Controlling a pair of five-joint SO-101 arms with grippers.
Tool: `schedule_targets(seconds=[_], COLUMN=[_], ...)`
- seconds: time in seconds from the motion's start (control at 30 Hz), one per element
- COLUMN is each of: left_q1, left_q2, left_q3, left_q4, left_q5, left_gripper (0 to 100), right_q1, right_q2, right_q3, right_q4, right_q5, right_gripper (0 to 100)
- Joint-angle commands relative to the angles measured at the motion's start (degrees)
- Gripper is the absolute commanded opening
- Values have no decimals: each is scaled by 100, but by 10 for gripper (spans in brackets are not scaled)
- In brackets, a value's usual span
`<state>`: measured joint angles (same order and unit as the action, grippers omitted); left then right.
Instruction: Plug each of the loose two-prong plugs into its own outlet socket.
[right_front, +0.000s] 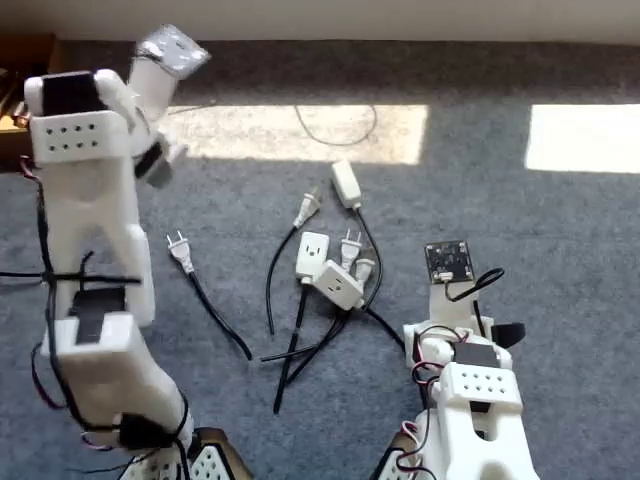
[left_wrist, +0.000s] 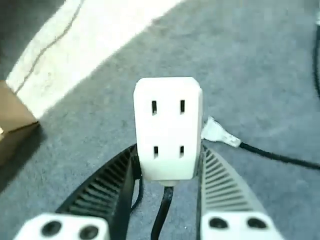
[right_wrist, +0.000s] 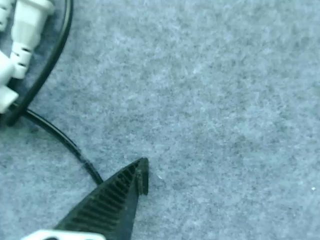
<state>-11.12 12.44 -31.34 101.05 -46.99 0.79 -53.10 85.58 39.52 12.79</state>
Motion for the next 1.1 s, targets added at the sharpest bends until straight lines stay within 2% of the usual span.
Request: schedule_targets(seconds=[0.0,0.1,0.2,0.33,0.43,0.57,0.7,0.77,0.87,1.07], left_q1=[1007,1455,1464,1015,435,136,171,207,268,259], left_q2=[-2747,-4505,-5991,-7556,-8470,-9103,-9007,-8840,-8409,-6800], left_q3=[3371,5508,7327,9376,10114,10369,10369,10369,10352,9411], left_q4=[26,26,18,18,-202,-290,-299,-396,-510,-501], left_q5=[-1319,-2541,-3437,-4316,-4668,-4826,-4853,-4888,-5108,-5380], left_gripper=[4,4,4,4,4,11,107,105,58,50], right_q1=[4,4,4,4,4,4,4,4,4,4], right_q2=[-101,-101,-101,-101,-92,-84,-84,-84,-75,-75], right_q3=[-13,-13,-13,-13,-13,-13,-13,-13,-13,-13], right_q4=[-75,-75,-75,-75,-75,-75,-75,-75,-75,-75], right_q5=[-18,-18,-18,-18,-18,-18,-18,-18,-18,-18], right_gripper=[553,553,553,553,553,553,553,553,553,553])
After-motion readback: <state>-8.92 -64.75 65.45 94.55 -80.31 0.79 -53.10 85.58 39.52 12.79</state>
